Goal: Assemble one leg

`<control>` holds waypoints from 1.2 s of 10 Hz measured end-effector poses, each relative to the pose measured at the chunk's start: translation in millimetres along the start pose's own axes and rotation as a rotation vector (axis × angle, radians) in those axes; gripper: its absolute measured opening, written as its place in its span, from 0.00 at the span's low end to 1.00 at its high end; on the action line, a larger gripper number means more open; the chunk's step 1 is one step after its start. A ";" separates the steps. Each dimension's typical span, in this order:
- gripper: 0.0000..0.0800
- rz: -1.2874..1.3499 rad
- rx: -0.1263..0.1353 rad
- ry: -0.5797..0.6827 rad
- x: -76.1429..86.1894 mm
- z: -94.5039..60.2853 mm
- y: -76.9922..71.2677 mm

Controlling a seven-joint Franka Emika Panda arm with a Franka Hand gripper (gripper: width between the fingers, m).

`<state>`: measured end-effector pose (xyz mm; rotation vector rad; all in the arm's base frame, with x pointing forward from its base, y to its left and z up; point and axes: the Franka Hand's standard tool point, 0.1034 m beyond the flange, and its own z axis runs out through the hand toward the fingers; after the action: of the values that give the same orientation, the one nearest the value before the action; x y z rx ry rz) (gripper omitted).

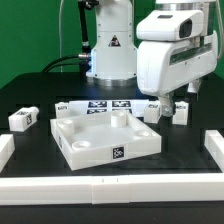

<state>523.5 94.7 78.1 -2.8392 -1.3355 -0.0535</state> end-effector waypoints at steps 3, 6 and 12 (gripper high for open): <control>0.81 0.001 -0.007 0.009 0.5 -0.1 -0.7; 0.81 0.002 -0.006 0.009 0.1 0.5 -0.8; 0.81 -0.198 -0.040 0.044 -46.6 13.7 -8.1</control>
Offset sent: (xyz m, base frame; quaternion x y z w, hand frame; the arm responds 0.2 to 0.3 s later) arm 0.0000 0.0000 0.0000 0.0000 0.0000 0.0000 1.0000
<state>488.0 64.3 62.8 -2.7090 -1.6182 -0.1436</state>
